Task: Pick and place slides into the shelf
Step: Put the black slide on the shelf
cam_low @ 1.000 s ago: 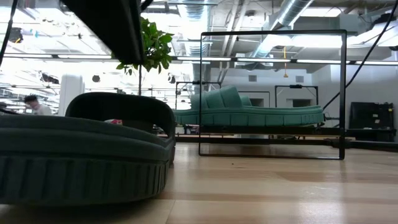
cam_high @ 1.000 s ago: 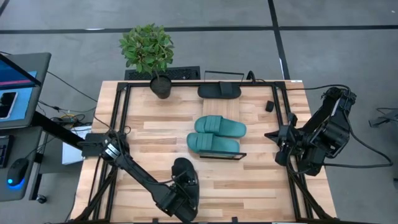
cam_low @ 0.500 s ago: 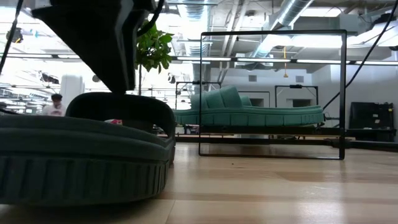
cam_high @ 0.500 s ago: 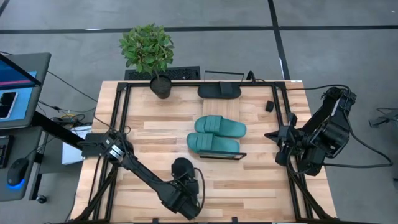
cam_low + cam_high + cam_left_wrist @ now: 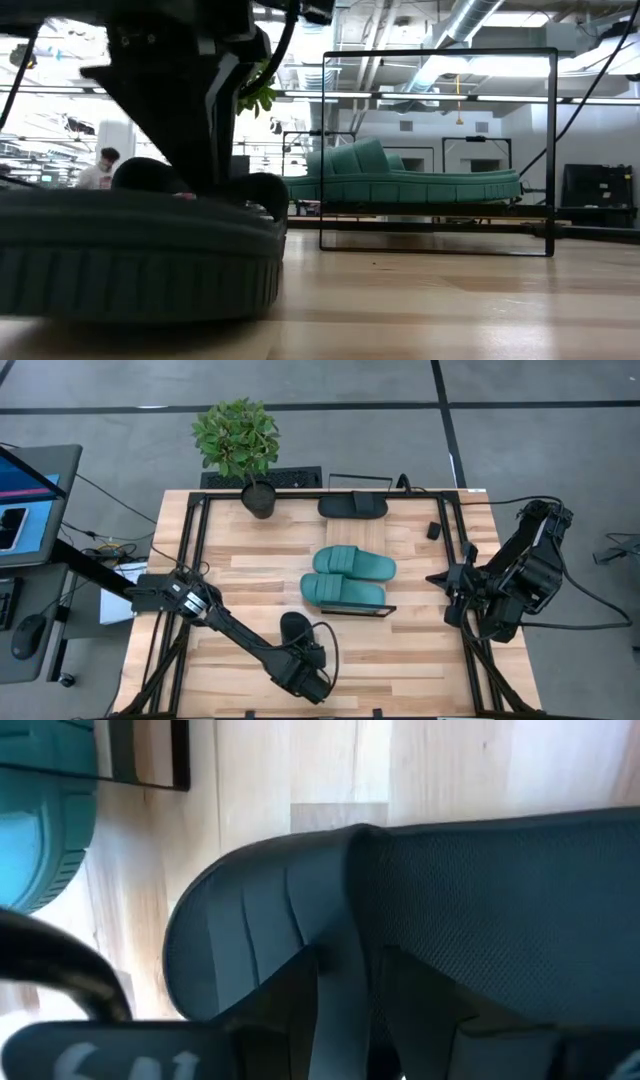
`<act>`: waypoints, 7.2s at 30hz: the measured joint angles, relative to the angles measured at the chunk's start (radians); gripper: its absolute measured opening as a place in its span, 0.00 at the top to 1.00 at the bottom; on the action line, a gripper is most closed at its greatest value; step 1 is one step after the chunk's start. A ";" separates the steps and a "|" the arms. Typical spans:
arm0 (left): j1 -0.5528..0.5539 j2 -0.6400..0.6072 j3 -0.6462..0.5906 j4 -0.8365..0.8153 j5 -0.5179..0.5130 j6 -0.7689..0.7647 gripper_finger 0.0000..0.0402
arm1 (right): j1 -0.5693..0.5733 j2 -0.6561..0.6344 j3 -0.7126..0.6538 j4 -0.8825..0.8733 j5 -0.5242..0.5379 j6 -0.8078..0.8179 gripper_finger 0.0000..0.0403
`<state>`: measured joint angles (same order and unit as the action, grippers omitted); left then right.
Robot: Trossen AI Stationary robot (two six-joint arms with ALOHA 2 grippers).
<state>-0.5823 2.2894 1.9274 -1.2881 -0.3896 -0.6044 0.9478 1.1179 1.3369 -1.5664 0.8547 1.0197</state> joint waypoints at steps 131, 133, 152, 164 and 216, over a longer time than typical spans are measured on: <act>0.086 -0.256 0.429 -0.282 -0.453 0.659 1.00 | -0.003 0.000 0.000 0.026 0.014 0.001 1.00; 0.117 -0.256 0.429 -0.275 -0.450 0.732 1.00 | -0.020 0.000 0.000 0.027 0.018 0.001 1.00; 0.499 -0.455 0.429 0.098 -0.123 1.684 1.00 | -0.368 0.000 0.000 0.102 0.066 -0.007 1.00; 0.795 -0.518 0.386 0.206 0.257 1.757 1.00 | -0.514 0.000 0.000 0.143 0.068 -0.008 1.00; 0.932 -0.152 0.380 0.410 0.685 2.051 1.00 | -0.565 0.000 0.000 0.178 0.032 0.041 1.00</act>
<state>0.3494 2.1373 2.3070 -0.8779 0.2956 1.4466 0.3832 1.1183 1.3365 -1.3888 0.8867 1.0603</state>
